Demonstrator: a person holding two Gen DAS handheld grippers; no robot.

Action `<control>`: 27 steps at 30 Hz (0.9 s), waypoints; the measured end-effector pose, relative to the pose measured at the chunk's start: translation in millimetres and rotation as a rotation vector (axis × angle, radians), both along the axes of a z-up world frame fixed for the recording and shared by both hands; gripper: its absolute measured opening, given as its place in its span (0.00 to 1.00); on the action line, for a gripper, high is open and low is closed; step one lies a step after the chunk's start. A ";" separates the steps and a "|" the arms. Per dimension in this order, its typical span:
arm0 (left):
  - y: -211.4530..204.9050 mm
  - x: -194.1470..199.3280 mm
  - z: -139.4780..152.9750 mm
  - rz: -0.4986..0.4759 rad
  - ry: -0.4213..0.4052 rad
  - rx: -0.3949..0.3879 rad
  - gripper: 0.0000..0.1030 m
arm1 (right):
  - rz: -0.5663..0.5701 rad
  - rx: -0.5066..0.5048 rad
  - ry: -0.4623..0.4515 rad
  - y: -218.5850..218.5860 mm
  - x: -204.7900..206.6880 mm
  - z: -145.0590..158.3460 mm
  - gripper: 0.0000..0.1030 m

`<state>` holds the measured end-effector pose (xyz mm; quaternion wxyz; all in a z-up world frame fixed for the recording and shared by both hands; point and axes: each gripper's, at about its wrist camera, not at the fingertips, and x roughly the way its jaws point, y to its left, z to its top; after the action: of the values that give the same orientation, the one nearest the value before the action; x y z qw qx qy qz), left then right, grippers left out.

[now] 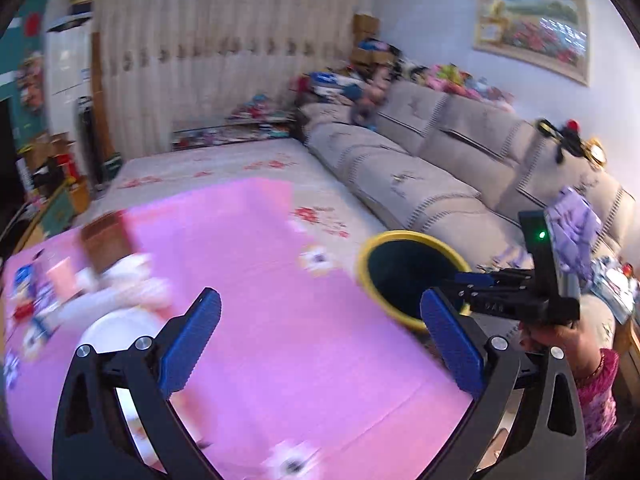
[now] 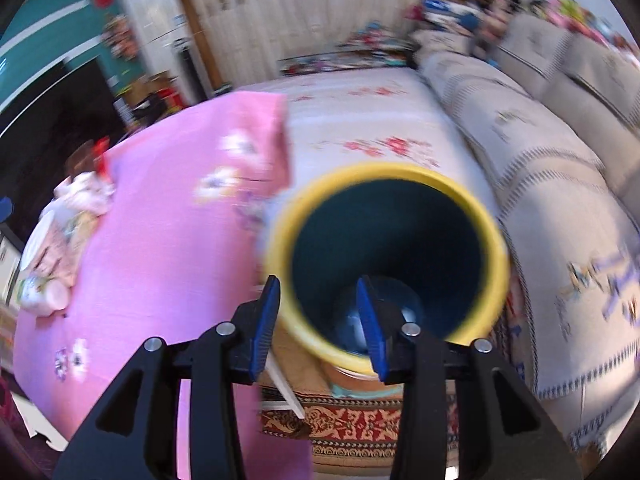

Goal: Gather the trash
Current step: 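Grasp the white plastic bowl rim with the right tool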

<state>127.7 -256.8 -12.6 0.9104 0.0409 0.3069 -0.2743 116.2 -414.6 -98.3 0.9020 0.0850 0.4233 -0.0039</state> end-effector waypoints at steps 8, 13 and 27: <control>151.2 -30.9 -4.8 0.270 -0.061 0.020 0.96 | 0.282 -0.015 -0.051 134.2 52.3 37.9 0.37; 195.7 -41.8 -11.2 0.332 -0.067 0.012 0.95 | 0.424 0.005 -0.076 207.8 77.9 58.9 0.37; 200.9 -44.5 -21.1 0.333 -0.043 -0.026 0.95 | 0.470 -0.005 0.034 286.2 106.6 24.5 0.22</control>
<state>83.2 -55.9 -33.7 0.9501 -0.0162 0.2864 -0.1228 222.8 -128.4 -73.7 0.8711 -0.0181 0.4465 0.2038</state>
